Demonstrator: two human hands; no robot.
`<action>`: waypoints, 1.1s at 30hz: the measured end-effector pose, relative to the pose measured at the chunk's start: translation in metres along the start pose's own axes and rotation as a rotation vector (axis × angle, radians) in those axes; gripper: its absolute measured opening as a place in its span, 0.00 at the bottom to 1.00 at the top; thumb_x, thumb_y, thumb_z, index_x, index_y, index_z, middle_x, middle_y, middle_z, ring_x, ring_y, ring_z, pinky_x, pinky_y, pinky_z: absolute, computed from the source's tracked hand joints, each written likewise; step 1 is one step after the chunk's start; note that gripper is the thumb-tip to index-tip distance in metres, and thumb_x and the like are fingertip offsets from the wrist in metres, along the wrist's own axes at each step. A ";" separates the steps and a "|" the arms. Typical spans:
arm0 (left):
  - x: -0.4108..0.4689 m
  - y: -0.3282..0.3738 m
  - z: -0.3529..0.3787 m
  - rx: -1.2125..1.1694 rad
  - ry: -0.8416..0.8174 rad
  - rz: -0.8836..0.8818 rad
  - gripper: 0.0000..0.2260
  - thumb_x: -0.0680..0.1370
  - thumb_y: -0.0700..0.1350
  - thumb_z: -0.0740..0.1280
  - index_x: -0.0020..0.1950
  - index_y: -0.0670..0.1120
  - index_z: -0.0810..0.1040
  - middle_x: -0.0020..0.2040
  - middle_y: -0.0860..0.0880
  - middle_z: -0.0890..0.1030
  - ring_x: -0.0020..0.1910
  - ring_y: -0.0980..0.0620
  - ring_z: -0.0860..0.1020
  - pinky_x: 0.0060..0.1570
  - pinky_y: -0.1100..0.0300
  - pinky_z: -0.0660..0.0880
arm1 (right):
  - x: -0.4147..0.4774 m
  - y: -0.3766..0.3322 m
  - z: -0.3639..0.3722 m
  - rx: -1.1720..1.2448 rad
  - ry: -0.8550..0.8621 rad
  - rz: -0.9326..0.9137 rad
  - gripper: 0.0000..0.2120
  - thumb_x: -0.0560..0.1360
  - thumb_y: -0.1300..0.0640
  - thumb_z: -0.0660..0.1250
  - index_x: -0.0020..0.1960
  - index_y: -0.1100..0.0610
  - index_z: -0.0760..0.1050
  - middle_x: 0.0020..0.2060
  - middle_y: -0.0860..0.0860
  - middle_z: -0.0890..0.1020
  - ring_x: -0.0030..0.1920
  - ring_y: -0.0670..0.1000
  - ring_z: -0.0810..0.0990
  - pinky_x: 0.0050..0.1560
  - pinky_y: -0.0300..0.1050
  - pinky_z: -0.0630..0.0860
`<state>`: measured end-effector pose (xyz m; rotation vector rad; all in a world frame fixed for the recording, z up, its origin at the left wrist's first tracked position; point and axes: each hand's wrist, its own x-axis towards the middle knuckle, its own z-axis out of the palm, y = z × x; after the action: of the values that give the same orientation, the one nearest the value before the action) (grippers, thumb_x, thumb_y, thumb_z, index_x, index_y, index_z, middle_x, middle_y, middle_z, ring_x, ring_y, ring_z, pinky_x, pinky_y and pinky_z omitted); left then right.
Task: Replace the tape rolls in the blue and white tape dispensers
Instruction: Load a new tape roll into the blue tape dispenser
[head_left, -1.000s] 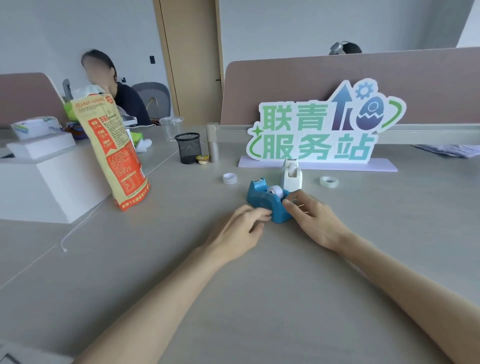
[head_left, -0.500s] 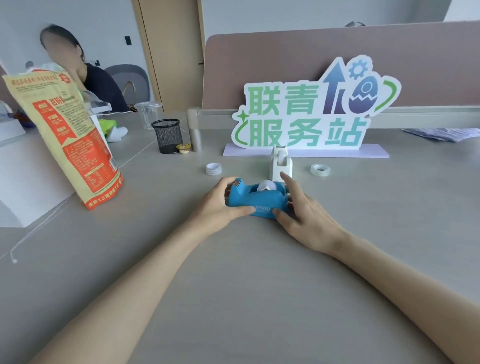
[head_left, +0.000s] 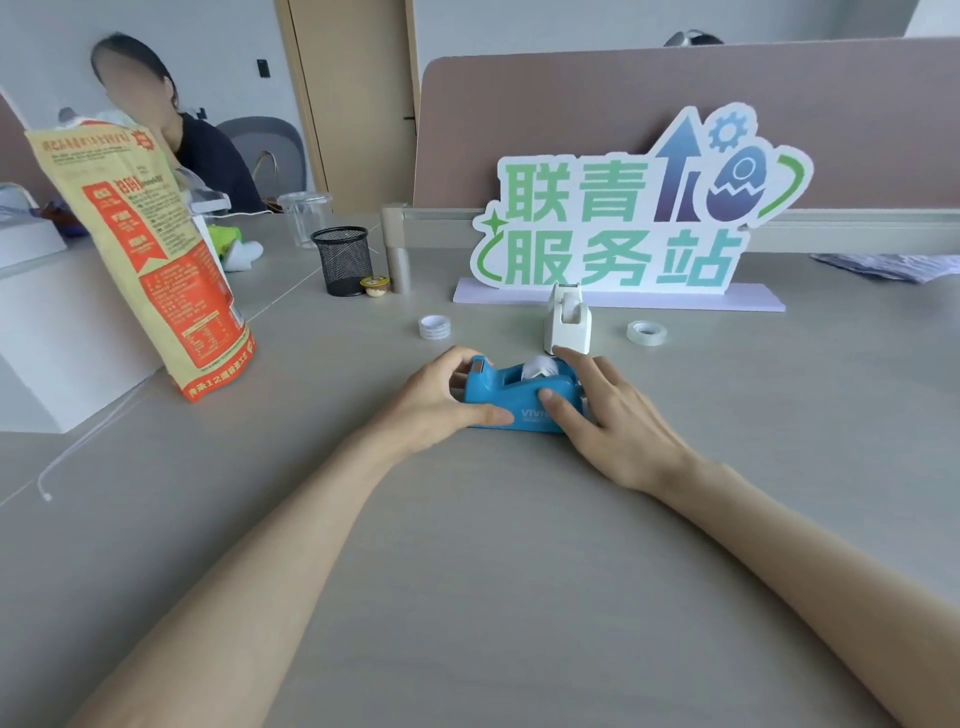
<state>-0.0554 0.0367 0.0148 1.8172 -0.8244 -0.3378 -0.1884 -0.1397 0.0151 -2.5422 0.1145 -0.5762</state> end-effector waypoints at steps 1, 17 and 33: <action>0.000 0.001 -0.001 -0.008 -0.010 -0.002 0.24 0.63 0.45 0.80 0.55 0.50 0.75 0.49 0.55 0.80 0.50 0.55 0.79 0.48 0.61 0.76 | -0.001 -0.001 0.000 0.003 0.000 -0.005 0.22 0.79 0.43 0.57 0.72 0.46 0.61 0.56 0.47 0.71 0.48 0.51 0.73 0.50 0.45 0.69; -0.001 -0.001 -0.003 -0.097 -0.022 -0.003 0.17 0.72 0.38 0.73 0.57 0.50 0.75 0.54 0.51 0.79 0.53 0.55 0.78 0.48 0.63 0.75 | 0.048 -0.021 -0.034 -0.034 -0.122 -0.148 0.06 0.75 0.57 0.71 0.49 0.50 0.85 0.45 0.47 0.85 0.46 0.49 0.80 0.52 0.47 0.79; 0.000 -0.001 -0.005 -0.049 -0.012 0.023 0.17 0.71 0.39 0.74 0.58 0.46 0.75 0.55 0.49 0.81 0.52 0.55 0.79 0.47 0.66 0.77 | 0.049 -0.035 -0.042 -0.223 -0.164 -0.265 0.10 0.74 0.66 0.67 0.47 0.55 0.85 0.34 0.37 0.74 0.37 0.33 0.73 0.37 0.20 0.66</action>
<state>-0.0525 0.0403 0.0161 1.7601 -0.8377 -0.3518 -0.1627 -0.1396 0.0843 -2.8332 -0.2331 -0.4728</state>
